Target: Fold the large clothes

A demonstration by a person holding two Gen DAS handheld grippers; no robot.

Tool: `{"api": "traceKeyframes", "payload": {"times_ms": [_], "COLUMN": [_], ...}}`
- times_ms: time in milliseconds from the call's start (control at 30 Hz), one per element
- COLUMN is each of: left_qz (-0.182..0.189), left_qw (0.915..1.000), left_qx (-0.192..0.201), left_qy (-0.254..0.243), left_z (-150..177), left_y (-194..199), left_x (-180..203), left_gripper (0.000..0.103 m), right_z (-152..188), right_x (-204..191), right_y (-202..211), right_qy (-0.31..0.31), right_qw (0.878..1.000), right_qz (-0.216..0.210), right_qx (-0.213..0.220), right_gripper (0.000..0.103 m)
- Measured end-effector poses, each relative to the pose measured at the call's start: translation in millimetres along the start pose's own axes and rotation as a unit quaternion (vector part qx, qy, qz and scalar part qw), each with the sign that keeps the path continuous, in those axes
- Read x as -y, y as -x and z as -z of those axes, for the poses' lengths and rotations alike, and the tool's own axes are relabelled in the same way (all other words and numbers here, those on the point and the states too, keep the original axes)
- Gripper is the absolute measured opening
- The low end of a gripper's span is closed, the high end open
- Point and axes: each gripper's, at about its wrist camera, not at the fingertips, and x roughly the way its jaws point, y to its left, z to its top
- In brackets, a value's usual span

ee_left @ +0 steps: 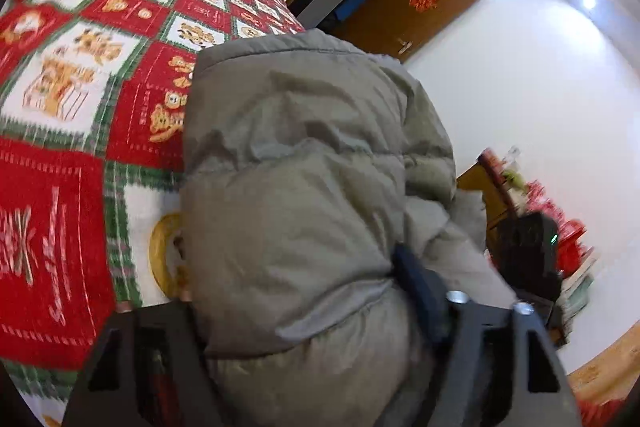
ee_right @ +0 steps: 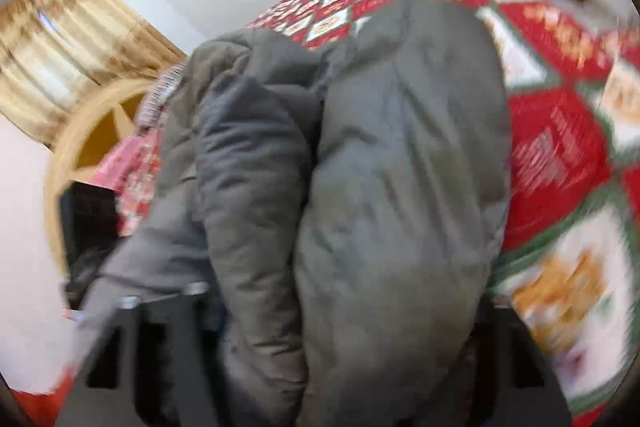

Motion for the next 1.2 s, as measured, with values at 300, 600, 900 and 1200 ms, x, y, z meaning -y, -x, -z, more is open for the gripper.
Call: {"api": "traceKeyframes", "payload": {"times_ms": [300,600,900,1200], "left_qz": [-0.002,0.018,0.080,0.040], "left_qw": [0.9997,0.9990,0.9932,0.9904], "left_qx": [0.024,0.031,0.007,-0.015], "left_qy": [0.005,-0.027,-0.084,-0.131], "left_z": [29,39,-18,-56], "left_y": [51,71,13,-79], "left_x": [20,86,173,193], "left_gripper": [0.053,0.053,0.053,0.053], "right_z": [63,93,72,44], "right_x": [-14,-36,-21,49], "right_y": [42,123,236,254], "right_qy": [-0.069,-0.066,-0.044,-0.055], "right_qw": [0.995,0.991,0.981,0.972], "right_qz": [-0.063,-0.076,-0.028,0.033], "right_qx": [0.028,0.090,0.189,0.225], "right_gripper": [0.035,0.031,0.031,0.031]}}
